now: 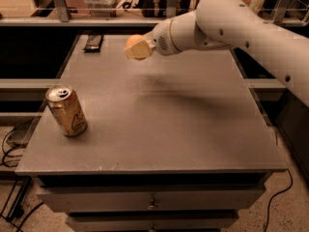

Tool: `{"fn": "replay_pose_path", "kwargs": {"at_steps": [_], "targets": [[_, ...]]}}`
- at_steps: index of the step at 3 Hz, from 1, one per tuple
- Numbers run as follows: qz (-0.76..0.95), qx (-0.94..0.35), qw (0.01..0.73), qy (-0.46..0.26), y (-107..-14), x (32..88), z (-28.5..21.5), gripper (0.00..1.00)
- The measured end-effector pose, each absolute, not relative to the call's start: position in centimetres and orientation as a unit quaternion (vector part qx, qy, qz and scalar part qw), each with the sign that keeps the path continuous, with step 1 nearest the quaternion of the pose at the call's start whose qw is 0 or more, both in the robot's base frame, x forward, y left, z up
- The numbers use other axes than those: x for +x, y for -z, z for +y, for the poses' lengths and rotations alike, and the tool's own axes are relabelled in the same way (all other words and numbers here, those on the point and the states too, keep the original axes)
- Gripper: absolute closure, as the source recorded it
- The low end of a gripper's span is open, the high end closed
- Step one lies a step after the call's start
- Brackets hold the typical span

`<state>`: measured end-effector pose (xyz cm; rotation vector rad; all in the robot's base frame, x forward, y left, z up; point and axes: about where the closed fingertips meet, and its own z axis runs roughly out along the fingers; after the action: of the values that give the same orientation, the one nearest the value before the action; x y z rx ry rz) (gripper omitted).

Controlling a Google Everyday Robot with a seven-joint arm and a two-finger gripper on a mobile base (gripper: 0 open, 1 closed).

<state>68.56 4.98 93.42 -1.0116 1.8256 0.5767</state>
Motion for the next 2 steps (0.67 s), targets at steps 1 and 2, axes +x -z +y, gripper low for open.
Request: {"fn": "replay_pose_path", "kwargs": {"at_steps": [1,2], "targets": [[0.745,-0.412,0.469,-0.235,-93.4,68.5,4.9,1.00],[0.742,-0.409,0.470,-0.247,-92.7,70.1,7.7,1.00]]}}
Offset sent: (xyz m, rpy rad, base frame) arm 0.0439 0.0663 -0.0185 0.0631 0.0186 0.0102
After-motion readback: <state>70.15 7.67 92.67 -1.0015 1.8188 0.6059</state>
